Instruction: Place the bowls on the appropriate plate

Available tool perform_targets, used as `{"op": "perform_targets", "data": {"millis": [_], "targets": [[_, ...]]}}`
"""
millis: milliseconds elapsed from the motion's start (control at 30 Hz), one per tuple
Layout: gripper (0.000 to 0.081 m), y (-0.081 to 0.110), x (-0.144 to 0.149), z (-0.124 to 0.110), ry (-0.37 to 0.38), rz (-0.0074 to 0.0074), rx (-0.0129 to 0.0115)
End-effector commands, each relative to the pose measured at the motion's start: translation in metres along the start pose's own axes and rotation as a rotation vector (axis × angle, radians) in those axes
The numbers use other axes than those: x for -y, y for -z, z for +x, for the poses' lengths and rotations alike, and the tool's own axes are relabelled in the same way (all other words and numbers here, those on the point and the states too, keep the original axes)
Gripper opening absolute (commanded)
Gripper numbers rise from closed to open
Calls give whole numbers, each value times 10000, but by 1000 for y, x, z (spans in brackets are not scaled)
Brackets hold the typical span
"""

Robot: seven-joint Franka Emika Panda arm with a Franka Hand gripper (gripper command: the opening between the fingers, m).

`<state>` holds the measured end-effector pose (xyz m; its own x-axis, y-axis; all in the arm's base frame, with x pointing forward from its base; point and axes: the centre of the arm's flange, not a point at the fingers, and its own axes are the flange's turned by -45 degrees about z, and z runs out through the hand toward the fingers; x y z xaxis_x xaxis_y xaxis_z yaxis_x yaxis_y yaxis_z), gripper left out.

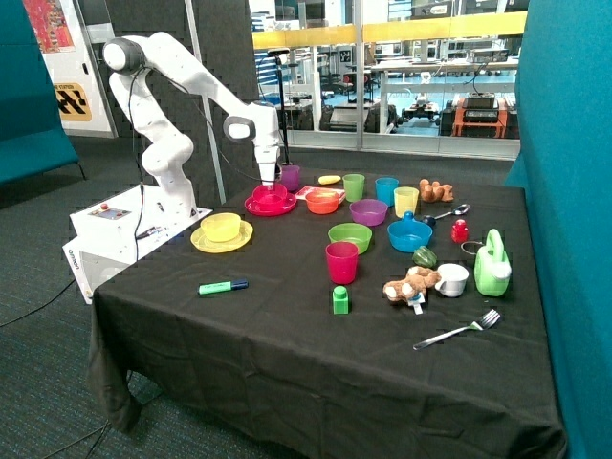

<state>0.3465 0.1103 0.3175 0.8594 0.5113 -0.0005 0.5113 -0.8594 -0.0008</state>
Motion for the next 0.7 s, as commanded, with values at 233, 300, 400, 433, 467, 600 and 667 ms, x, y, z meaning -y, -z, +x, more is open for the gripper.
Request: {"op": "perform_targets", "data": {"millis": [233,300,400,433,467,600,667], "targets": [[718,-1,-1,4,72,-8,-5],[717,0,-1,6,103,-8,-5],[702,1,0,7,122,-8,-5],[707,2,0,8,136,-8,-5],[714,2,0,8,139,-8,-5],[694,6,1,10,156,-8,-5],[685,9,1,12,173,-8,-5]]}}
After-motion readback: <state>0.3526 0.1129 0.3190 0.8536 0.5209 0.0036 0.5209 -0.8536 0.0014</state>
